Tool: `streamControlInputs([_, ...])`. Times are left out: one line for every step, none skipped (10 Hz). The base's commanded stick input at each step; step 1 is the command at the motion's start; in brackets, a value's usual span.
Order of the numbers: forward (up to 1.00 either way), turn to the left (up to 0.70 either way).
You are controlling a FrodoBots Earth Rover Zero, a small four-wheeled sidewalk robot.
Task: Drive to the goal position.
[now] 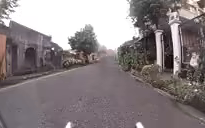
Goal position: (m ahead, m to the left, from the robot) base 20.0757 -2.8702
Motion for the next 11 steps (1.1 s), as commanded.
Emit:
streamControlInputs([0.70, 0.00])
streamControlInputs([0.70, 0.00])
streamControlInputs([0.70, 0.00])
streamControlInputs([0.70, 0.00])
streamControlInputs([0.70, 0.00])
streamControlInputs([0.70, 0.00])
streamControlInputs([0.70, 0.00])
streamControlInputs([0.70, 0.00])
streamControlInputs([0.70, 0.00])
streamControlInputs([0.70, 0.00])
streamControlInputs([0.70, 0.00])
